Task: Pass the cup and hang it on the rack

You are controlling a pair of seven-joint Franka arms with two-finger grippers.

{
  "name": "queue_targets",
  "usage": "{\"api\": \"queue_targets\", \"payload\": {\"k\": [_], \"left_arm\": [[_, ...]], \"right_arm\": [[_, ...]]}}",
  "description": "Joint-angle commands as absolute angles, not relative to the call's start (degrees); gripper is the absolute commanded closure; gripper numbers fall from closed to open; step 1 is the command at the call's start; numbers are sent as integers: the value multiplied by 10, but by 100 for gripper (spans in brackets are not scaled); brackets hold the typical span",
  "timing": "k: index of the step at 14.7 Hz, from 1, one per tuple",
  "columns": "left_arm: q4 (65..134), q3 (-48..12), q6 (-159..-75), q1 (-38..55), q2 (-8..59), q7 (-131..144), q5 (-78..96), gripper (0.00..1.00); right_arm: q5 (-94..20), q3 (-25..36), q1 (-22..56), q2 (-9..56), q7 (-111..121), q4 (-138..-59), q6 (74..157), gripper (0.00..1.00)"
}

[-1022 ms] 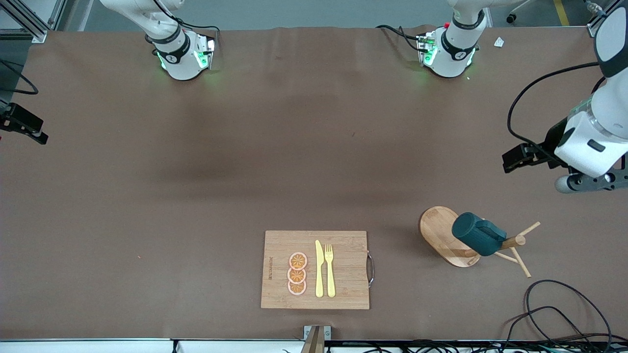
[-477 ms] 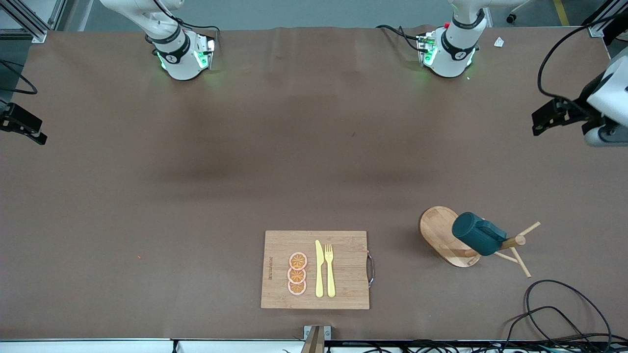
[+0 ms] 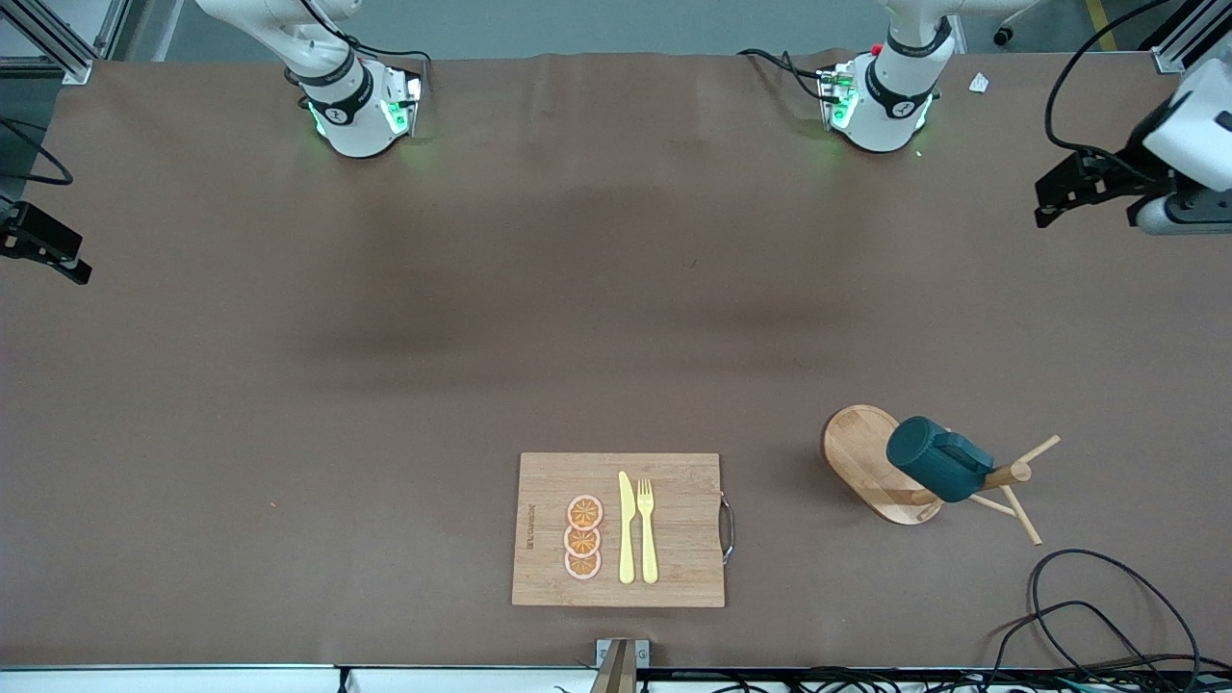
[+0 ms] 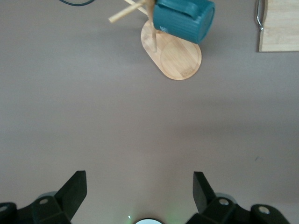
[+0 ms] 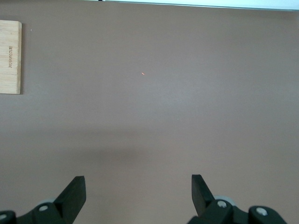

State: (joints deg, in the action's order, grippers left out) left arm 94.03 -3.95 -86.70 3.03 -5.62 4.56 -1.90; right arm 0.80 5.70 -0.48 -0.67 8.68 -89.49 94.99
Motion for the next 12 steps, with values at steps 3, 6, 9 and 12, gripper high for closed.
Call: {"api": "queue_targets", "payload": {"k": [3,6,9,12], "left_arm": [[962,-57,-879,32,-69,54,-17,0],[951,-57,-879,29,-63,41,-11,0],[935,-57,-876,26,-49,42,-11,0],[923,-55,-870,26,-42,40,-12,0]], "right_arm": [[13,48,-17,-3,97,-888,950,0],[19,48,-18,-3,97,-888,950,0],[25,48,-18,-3,97,-887,951,0],[25,48,-18,-3,97,-888,951,0]]}}
